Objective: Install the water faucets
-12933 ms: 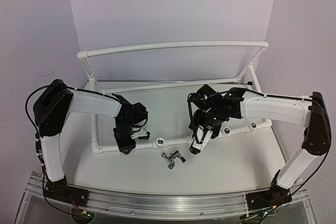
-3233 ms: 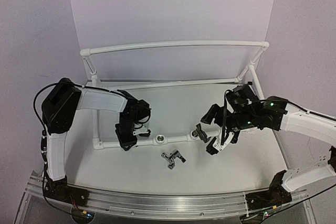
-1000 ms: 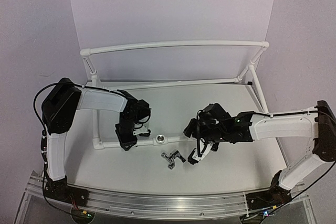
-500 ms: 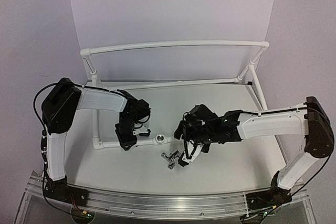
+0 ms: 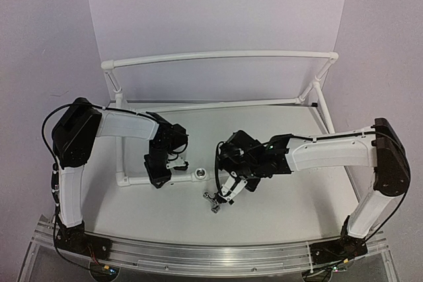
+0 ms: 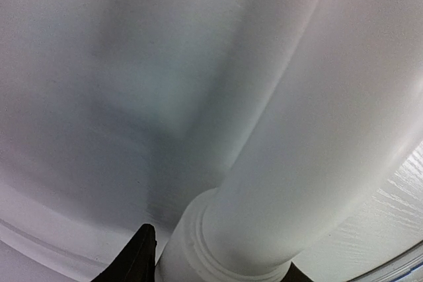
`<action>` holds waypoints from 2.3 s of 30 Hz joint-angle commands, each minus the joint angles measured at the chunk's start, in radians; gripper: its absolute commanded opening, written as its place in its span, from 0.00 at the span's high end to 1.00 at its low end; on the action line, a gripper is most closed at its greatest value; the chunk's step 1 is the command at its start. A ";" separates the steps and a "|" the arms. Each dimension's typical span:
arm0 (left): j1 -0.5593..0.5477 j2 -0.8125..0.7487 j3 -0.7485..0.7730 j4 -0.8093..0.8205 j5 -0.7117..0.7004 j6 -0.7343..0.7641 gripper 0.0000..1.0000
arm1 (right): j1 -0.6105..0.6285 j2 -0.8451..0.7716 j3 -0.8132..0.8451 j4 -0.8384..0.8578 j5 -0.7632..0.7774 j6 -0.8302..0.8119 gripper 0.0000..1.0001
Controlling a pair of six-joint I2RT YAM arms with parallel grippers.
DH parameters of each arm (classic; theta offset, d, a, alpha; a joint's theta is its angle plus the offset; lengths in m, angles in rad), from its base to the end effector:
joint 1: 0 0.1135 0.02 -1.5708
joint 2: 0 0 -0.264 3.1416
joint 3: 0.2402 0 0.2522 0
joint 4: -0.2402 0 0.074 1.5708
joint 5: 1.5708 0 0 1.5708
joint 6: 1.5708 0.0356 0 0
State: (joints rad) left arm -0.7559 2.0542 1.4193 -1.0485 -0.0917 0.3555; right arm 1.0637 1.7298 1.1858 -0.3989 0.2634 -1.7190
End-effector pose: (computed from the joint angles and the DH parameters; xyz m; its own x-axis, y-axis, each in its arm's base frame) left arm 0.2665 -0.2468 0.1415 -0.4375 0.8887 0.1370 0.8990 0.4354 0.0462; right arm 0.1859 0.3155 0.2110 0.8193 -0.4915 0.2951 -0.2751 -0.7886 -0.5499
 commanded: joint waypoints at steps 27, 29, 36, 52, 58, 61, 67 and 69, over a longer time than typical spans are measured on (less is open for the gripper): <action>0.013 0.046 0.000 0.140 0.181 -0.227 0.84 | -0.045 -0.057 0.047 -0.095 0.052 -0.165 0.11; 0.012 0.044 -0.003 0.141 0.180 -0.225 0.84 | -0.044 -0.062 0.047 -0.126 0.042 -0.156 0.11; 0.012 0.052 0.004 0.141 0.183 -0.229 0.84 | -0.040 -0.053 0.061 -0.148 -0.008 -0.093 0.13; 0.012 0.052 0.008 0.137 0.181 -0.227 0.84 | -0.031 0.102 0.300 -0.295 -0.041 0.362 0.42; 0.013 0.051 0.012 0.131 0.179 -0.227 0.84 | -0.032 0.170 0.437 -0.328 -0.050 0.572 0.26; 0.013 0.049 0.011 0.130 0.178 -0.227 0.84 | -0.032 0.185 0.473 -0.327 -0.035 0.624 0.27; 0.013 0.049 0.010 0.129 0.179 -0.230 0.84 | -0.036 0.209 0.498 -0.324 0.025 0.689 0.28; 0.013 0.049 0.010 0.129 0.179 -0.229 0.84 | -0.041 0.218 0.512 -0.323 0.041 0.712 0.28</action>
State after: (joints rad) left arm -0.7620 2.0541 1.4197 -1.0466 -0.0895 0.3517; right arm 1.0277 1.9202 1.6478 -0.7208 0.2524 -1.0933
